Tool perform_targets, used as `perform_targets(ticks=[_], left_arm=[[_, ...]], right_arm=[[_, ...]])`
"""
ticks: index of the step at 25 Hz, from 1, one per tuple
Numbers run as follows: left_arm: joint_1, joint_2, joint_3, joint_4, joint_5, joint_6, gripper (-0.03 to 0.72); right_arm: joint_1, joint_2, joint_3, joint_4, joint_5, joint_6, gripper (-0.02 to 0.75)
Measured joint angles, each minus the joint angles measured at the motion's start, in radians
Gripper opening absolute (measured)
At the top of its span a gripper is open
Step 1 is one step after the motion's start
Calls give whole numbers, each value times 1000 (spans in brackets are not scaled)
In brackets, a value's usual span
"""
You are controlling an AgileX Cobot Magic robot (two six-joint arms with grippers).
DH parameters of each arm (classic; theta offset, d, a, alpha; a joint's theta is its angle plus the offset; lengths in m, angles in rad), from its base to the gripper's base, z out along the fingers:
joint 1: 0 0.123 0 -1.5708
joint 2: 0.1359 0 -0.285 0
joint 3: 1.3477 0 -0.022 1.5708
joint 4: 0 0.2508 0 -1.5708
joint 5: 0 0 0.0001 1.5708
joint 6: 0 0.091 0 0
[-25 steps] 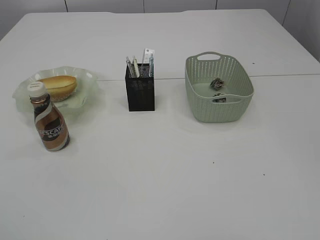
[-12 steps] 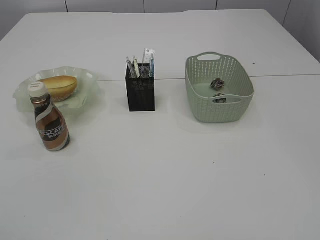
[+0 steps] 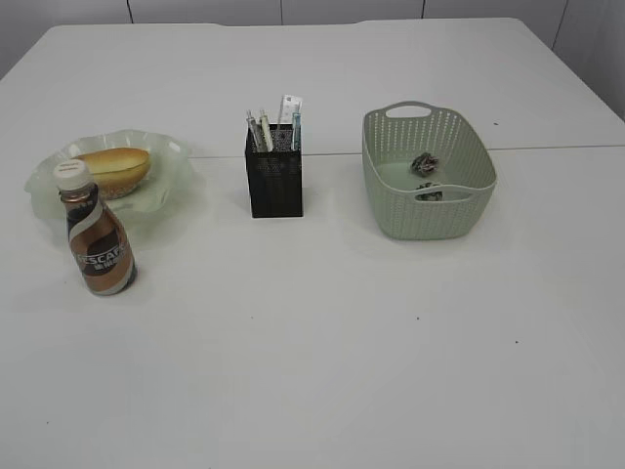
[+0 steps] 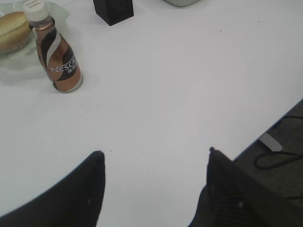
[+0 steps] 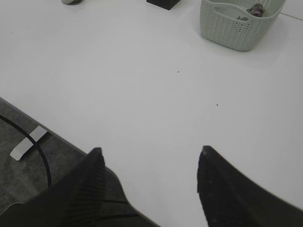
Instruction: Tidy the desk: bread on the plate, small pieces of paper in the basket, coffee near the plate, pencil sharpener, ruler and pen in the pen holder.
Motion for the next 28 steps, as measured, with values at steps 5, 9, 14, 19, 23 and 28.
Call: perform_targets(ticks=[5, 9, 14, 19, 23, 28], left_arm=[[0, -11, 0, 0, 2, 0, 489], [38, -76, -1, 2, 7, 0, 488], [133, -76, 1, -5, 11, 0, 488], [282, -76, 1, -11, 11, 0, 488], [421, -76, 1, -24, 11, 0, 488], [513, -76, 1, -29, 11, 0, 488]], right_arm=[[0, 0, 0, 0, 0, 0, 451], [-14, 0, 1, -4, -2, 0, 452], [-142, 0, 1, -1, -2, 0, 452], [-245, 0, 1, 1, -2, 0, 452], [-291, 0, 1, 1, -2, 0, 452], [-347, 0, 1, 1, -2, 0, 452]])
